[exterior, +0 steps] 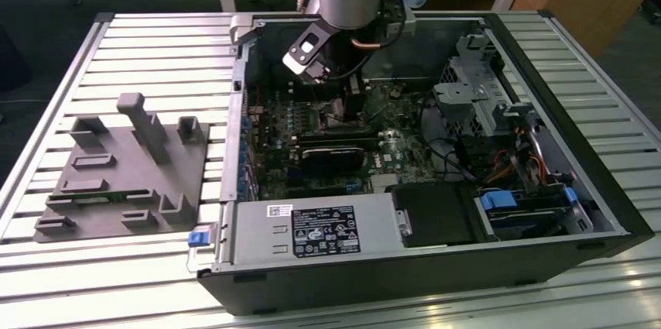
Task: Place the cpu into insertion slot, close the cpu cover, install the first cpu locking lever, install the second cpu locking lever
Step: 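Place the cpu into insertion slot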
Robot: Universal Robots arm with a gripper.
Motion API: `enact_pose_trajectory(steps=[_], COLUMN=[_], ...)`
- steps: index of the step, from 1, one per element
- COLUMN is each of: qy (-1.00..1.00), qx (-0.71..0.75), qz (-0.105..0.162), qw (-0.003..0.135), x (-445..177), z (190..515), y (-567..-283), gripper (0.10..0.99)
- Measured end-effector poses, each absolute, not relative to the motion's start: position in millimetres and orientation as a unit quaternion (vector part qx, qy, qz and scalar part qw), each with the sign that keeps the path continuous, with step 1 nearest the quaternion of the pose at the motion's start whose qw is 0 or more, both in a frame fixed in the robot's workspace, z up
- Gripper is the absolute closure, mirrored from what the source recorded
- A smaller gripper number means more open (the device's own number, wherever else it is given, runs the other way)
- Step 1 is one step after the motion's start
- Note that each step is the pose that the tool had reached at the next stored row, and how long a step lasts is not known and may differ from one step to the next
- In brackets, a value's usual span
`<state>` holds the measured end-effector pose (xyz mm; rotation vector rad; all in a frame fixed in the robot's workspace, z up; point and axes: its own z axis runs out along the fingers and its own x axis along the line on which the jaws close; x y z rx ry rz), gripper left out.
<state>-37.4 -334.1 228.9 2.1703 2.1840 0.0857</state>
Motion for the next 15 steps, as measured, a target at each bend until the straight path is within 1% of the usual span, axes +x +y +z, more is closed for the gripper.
enact_pose_trajectory(steps=[15], qy=[0.691], qx=[0.721], qz=[0.027], qw=[0.031], x=[-40], z=[217], y=[-327], gripper=[0.549])
